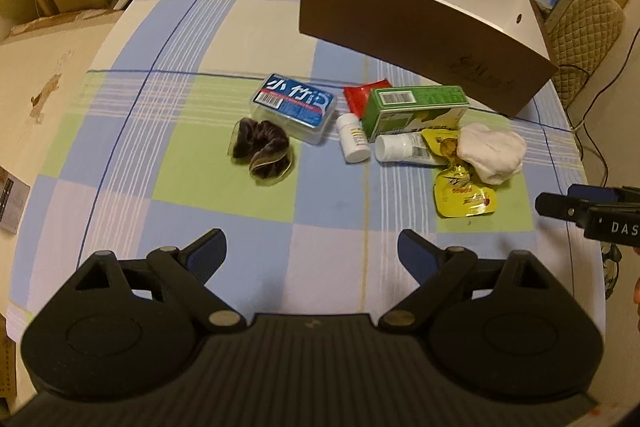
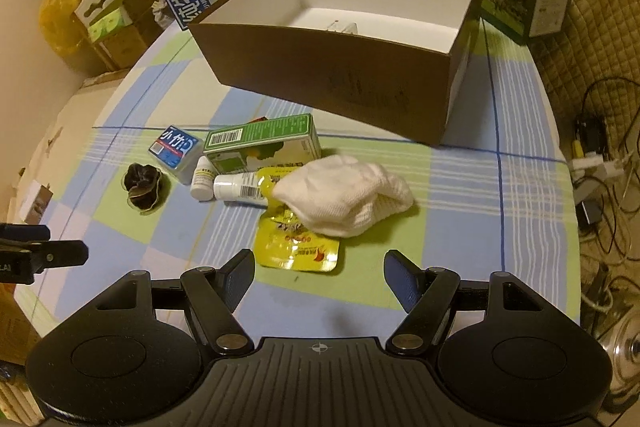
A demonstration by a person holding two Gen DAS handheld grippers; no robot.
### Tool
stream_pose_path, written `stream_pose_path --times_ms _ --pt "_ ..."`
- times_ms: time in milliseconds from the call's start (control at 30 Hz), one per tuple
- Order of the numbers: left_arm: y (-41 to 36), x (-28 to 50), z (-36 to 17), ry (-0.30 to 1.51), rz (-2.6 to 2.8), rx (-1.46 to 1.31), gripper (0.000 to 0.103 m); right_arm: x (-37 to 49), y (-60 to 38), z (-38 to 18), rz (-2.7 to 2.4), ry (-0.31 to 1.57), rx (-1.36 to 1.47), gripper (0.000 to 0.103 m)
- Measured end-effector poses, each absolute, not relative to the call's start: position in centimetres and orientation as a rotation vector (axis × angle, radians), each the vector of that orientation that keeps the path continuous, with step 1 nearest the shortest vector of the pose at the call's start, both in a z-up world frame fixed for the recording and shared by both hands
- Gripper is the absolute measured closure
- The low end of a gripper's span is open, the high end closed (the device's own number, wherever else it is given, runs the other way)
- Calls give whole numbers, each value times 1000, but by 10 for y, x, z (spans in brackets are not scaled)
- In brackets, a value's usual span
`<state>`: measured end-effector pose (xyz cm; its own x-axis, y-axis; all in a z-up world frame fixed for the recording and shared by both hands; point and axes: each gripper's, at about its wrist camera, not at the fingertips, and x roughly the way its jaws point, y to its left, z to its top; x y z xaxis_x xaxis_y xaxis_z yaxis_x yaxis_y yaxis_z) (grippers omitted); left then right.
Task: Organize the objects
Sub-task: 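Grasp the white cloth with the right gripper while the left gripper grasps the brown scrunchie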
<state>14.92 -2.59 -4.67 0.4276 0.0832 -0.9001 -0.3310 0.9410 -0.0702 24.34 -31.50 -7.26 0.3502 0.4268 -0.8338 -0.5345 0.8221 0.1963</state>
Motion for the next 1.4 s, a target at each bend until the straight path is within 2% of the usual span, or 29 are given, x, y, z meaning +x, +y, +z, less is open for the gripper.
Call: stream_pose_path --times_ms 200,467,933,1000,1100,1167,1400 --pt "-10 154 -51 1091 263 -242 13 242 -305 -83 631 902 -261 34" --pt "15 167 -60 1093 253 -220 13 249 -283 -108 734 809 -510 34" --pt "45 175 -79 1127 265 -243 13 275 -256 -151 728 786 -716 35" --pt "45 177 -82 1131 253 -238 13 276 -257 -152 723 768 -715 41" --pt "43 180 -86 1133 231 -224 13 282 -266 -144 702 774 -643 63" --pt "42 184 -88 1135 213 -215 13 286 -272 -138 692 784 -574 70" --pt "33 199 -98 1119 126 -156 18 289 -304 -105 583 848 -254 74"
